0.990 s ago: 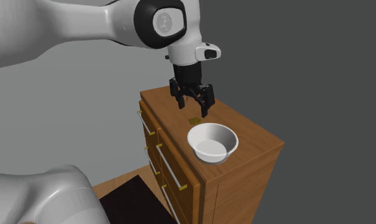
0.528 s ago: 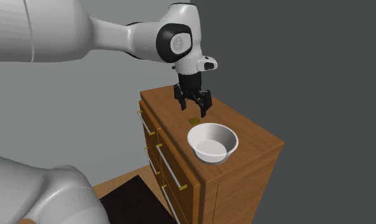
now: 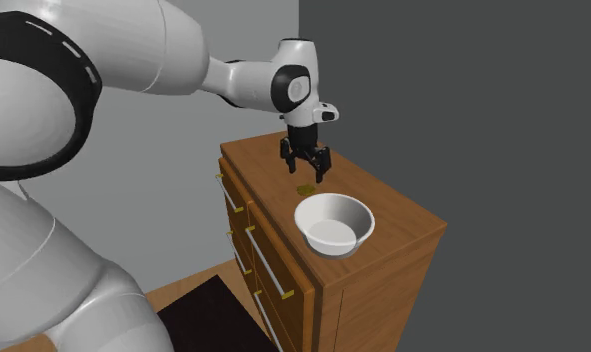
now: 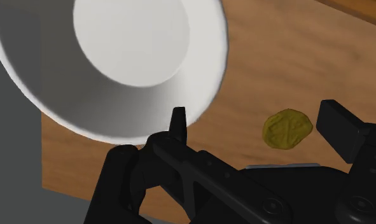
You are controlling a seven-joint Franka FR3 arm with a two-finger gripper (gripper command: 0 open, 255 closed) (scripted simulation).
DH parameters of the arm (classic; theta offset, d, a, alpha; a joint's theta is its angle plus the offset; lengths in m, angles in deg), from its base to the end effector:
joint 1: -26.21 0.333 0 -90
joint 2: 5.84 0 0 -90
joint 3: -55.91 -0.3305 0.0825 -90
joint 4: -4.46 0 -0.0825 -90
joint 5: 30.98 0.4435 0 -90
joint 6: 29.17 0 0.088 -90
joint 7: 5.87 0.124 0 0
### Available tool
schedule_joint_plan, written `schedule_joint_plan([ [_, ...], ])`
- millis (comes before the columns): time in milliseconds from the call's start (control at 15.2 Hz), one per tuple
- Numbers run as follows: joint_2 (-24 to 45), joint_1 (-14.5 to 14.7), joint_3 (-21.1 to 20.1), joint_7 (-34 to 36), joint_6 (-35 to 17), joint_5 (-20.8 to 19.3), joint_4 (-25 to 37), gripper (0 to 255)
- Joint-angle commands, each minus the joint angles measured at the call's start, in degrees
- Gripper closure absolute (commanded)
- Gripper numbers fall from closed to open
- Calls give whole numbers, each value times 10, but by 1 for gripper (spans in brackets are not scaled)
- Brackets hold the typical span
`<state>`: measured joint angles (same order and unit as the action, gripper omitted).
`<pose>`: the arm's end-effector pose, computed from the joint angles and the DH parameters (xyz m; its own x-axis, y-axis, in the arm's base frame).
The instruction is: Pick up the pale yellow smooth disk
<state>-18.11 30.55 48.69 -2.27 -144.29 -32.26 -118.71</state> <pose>0.5400 0.1110 0.4743 0.9864 0.1465 0.0744 0.1436 -0.9887 0.0430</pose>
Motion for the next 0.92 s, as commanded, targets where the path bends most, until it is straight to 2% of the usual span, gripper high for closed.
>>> schedule_joint_plan([
  [0, 41, 5, -10, 14, -17, -3, 20, 0],
  [660, 251, 38, -39, 80, -52, -39, 172, 0],
  [858, 257, 38, -38, 81, -66, -41, 165, 0],
])
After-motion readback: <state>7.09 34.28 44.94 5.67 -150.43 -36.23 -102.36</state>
